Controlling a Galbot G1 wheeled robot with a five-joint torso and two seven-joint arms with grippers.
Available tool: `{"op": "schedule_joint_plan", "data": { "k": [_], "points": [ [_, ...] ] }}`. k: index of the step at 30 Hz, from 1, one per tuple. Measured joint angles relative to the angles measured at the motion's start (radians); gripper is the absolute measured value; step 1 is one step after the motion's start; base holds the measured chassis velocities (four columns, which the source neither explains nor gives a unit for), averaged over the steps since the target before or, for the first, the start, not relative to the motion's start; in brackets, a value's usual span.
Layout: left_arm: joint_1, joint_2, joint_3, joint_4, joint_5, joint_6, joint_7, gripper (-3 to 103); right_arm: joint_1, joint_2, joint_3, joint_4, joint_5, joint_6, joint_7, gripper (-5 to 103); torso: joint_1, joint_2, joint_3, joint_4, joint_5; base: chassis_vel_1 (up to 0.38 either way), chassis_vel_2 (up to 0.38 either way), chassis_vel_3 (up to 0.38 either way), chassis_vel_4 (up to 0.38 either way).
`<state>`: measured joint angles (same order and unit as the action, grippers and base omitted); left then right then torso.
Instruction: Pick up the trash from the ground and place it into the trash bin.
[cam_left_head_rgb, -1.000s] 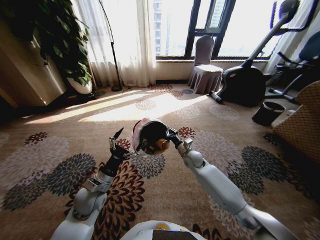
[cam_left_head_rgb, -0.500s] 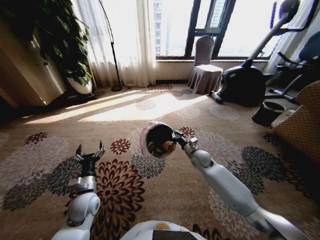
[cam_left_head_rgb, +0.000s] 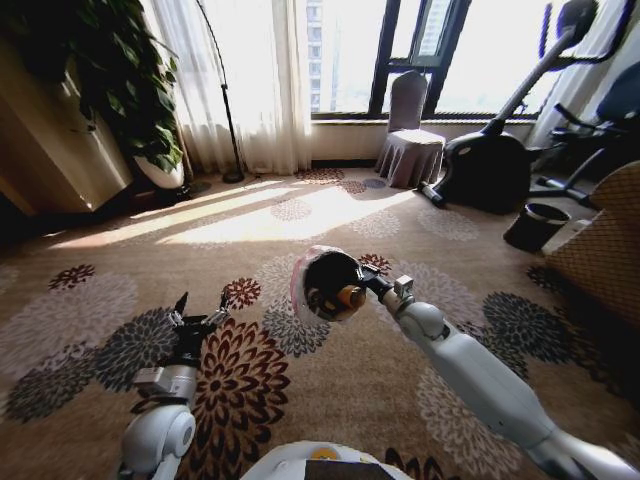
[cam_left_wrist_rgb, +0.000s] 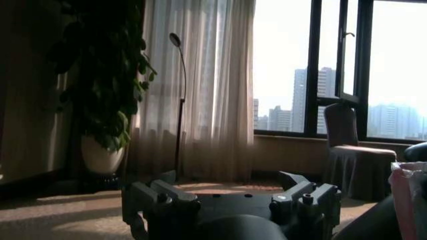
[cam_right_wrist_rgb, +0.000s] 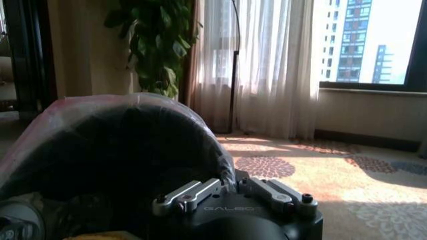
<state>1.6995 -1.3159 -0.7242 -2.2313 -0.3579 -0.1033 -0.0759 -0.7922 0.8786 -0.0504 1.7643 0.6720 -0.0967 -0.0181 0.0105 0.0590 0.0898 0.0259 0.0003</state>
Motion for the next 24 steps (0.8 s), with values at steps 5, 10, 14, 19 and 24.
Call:
{"op": "schedule_joint_plan", "data": {
  "k": [5,10,14,19,24],
  "points": [
    [-0.001,0.0,0.0,0.0,0.001,-0.002,0.0,100,-0.11,-0.064,0.08,0.093,0.019,0.033,0.0,0,0.0,0.0,0.0,-0.0001,0.0,0.0,0.0,0.0,0.0],
    [-0.002,0.0,0.001,0.0,0.001,-0.002,0.0,100,-0.267,-0.109,0.213,0.199,-0.017,0.074,0.0,0,0.0,0.0,0.0,-0.0008,0.0,0.0,0.0,0.0,0.0],
    [-0.002,0.0,0.001,0.0,0.001,-0.003,0.0,100,-0.363,-0.105,0.288,0.257,-0.035,0.091,0.0,0,0.0,0.0,0.0,0.0003,-0.0003,0.0,0.0,0.0,0.0],
    [-0.003,0.001,0.001,0.0,0.002,-0.003,0.0,100,-0.496,-0.08,0.386,0.314,-0.06,0.109,0.0,0,0.0,0.0,0.0,-0.0002,-0.0001,0.02,-0.022,-0.015,0.022],
    [-0.003,0.001,0.002,0.001,0.002,-0.004,0.0,100,-0.592,-0.048,0.468,0.361,-0.082,0.13,0.0,0,0.0,0.0,0.0,-0.0001,-0.0004,0.102,-0.099,-0.102,0.098]
  ]
}}
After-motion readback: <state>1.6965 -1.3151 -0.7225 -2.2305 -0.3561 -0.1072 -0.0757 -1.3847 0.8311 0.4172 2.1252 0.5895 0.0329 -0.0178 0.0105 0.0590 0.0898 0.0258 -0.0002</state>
